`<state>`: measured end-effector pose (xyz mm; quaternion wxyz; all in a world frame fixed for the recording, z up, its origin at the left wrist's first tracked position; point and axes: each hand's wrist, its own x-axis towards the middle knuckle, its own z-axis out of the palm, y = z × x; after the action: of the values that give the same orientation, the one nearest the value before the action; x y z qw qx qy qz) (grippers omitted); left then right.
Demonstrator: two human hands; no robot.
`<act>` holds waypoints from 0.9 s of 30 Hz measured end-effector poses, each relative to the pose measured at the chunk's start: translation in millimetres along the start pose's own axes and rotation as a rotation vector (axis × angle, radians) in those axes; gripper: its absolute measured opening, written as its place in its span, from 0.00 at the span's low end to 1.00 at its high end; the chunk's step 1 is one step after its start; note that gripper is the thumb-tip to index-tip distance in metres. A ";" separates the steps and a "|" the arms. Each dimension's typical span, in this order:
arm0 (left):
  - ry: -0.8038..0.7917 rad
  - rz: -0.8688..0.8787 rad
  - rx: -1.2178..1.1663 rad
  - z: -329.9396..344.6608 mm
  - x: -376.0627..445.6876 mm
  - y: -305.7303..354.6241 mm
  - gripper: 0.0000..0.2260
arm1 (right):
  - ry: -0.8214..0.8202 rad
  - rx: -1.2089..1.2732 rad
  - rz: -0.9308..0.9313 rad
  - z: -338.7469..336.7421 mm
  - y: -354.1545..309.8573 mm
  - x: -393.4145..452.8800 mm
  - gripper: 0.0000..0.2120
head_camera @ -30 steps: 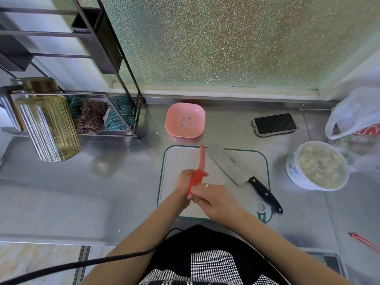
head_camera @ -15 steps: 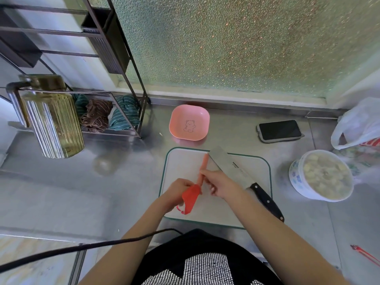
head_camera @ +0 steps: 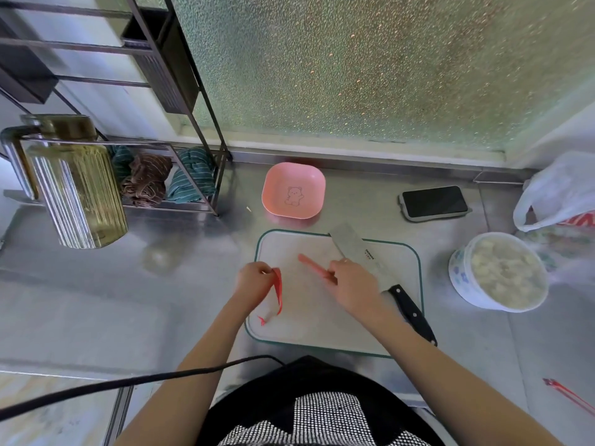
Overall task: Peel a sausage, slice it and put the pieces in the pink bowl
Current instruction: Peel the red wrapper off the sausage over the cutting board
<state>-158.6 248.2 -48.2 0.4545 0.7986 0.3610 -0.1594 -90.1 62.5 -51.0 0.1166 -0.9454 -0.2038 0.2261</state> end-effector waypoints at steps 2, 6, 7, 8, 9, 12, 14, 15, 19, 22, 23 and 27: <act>0.047 0.012 -0.039 -0.5 -1.6 4.8 0.07 | -0.025 -0.013 -0.011 7.6 -0.2 -3.0 0.11; 0.074 0.065 -0.088 4.6 -6.8 16.1 0.06 | -0.081 0.019 0.042 12.5 -0.2 -2.1 0.14; 0.081 0.076 -0.112 5.7 -8.2 18.2 0.06 | -0.066 0.155 0.076 8.2 -1.0 -1.6 0.14; 0.088 0.087 -0.141 7.1 -9.1 19.9 0.05 | -0.044 0.394 0.138 0.0 -3.5 -2.3 0.14; 0.089 0.104 -0.178 7.7 -11.2 22.9 0.04 | -0.049 0.705 0.208 -9.7 -7.4 -4.6 0.13; 0.021 0.180 -0.261 11.1 -16.7 34.0 0.04 | -0.216 1.276 0.185 -32.3 -15.7 -11.0 0.15; -0.062 0.201 -0.333 14.7 -22.5 43.2 0.05 | -0.226 1.289 0.069 -34.0 -18.7 -13.1 0.18; -0.096 0.204 -0.367 15.7 -25.3 47.3 0.08 | -0.185 1.282 0.058 -35.1 -21.1 -14.1 0.18; -0.245 0.174 -0.459 16.8 -34.7 60.1 0.11 | 0.034 1.303 0.172 -34.0 -14.1 -25.5 0.12; -0.292 0.210 -0.422 20.9 -42.7 68.5 0.10 | 0.195 1.287 0.261 -37.9 -0.2 -42.5 0.09; -0.319 0.248 -0.393 24.2 -45.6 71.1 0.11 | 0.246 1.285 0.287 -41.1 3.8 -49.8 0.08; -0.554 0.439 -0.190 51.0 -64.3 95.1 0.14 | 0.437 1.372 0.349 -60.3 20.9 -90.6 0.07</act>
<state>-130.5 146.6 20.1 0.6303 0.7379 0.0576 -0.2341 -128.3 -3.4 29.4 0.6815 -0.7022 0.1644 0.1244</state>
